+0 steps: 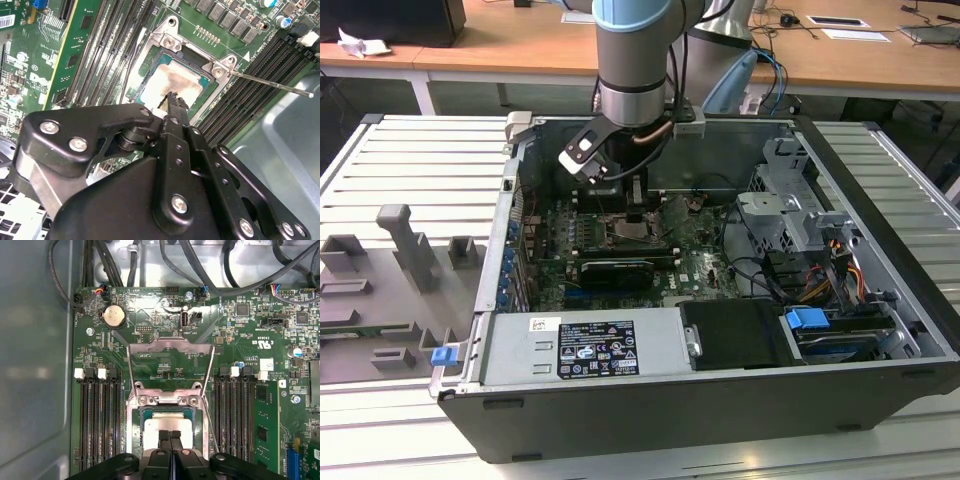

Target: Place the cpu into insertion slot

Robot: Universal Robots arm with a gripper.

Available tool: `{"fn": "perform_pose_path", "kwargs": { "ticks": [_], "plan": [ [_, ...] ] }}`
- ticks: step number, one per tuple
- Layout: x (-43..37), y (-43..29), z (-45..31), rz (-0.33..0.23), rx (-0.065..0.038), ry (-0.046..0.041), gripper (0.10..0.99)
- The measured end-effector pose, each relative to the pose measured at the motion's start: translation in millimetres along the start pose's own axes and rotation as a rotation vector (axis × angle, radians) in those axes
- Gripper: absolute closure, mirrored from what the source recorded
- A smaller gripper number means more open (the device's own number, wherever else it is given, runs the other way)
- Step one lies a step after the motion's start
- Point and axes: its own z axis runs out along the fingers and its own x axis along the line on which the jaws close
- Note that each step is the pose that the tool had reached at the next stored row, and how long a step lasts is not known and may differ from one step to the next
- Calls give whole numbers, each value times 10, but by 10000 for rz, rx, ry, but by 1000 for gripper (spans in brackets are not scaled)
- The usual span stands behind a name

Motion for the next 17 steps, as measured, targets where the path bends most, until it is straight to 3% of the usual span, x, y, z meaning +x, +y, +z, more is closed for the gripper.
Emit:
{"fn": "perform_pose_path", "kwargs": {
  "ticks": [17],
  "plan": [
    [1, 5, -63, 2, -1, 1, 980]
  ]
}}
